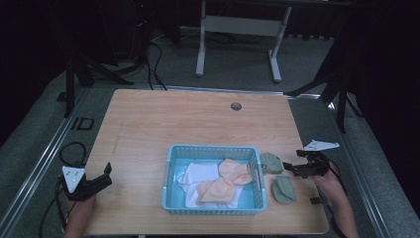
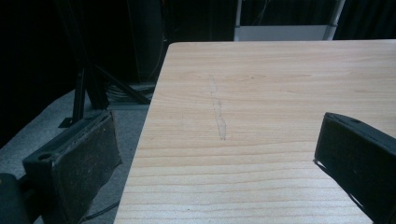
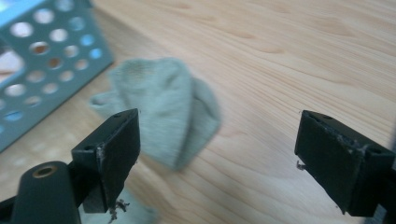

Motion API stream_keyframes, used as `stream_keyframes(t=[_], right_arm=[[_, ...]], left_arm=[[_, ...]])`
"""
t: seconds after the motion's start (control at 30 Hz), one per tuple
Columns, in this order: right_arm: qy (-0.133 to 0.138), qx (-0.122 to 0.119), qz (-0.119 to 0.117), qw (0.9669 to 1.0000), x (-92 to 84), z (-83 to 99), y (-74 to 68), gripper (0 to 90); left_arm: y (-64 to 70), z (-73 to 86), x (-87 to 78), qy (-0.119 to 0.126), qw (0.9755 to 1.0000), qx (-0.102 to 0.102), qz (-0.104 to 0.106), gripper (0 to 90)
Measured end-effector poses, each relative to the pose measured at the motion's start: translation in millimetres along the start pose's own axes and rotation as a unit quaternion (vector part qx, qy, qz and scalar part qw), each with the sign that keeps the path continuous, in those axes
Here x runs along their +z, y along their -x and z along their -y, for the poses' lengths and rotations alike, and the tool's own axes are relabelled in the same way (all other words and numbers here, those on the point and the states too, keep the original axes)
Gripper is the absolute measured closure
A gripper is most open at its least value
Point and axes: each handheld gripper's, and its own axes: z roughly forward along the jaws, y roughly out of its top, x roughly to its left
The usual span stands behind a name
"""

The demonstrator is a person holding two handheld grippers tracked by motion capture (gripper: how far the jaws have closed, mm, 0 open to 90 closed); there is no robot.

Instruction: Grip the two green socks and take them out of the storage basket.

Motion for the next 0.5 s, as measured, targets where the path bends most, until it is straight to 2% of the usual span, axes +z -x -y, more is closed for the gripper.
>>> stream_keyframes(t=[0.03, 0.1, 0.2, 0.3, 0.4, 0.5], right_arm=[[0.0, 0.0, 0.0, 1.0, 0.0, 0.0, 0.0, 14.0], [0.015, 0.024, 0.028, 0.9992, -3.4, 9.2, 3.4, 13.9], [0.03, 0.046, 0.057, 0.9969, -6.5, 18.0, 4.7, 13.8], [0.044, 0.066, 0.09, 0.9927, -9.5, 27.3, 4.2, 13.7], [0.057, 0.08, 0.114, 0.9886, -11.8, 34.5, 2.3, 13.5], [0.07, 0.105, 0.139, 0.9822, -13.5, 43.1, -0.1, 13.5]], left_arm=[[0.0, 0.0, 0.0, 0.0, 1.0, 0.0, 0.0, 0.4], [0.0, 0.0, 0.0, 0.0, 1.0, 0.0, 0.0, 0.4], [0.0, 0.0, -0.1, 0.0, 1.0, 0.0, 0.0, 0.4], [0.0, 0.1, -0.2, 0.001, 1.0, 0.0, 0.0, 0.4], [0.0, 0.1, -0.2, 0.001, 1.0, 0.0, 0.001, 0.4], [-0.1, 0.1, -0.2, 0.002, 1.0, -0.001, 0.001, 0.4]])
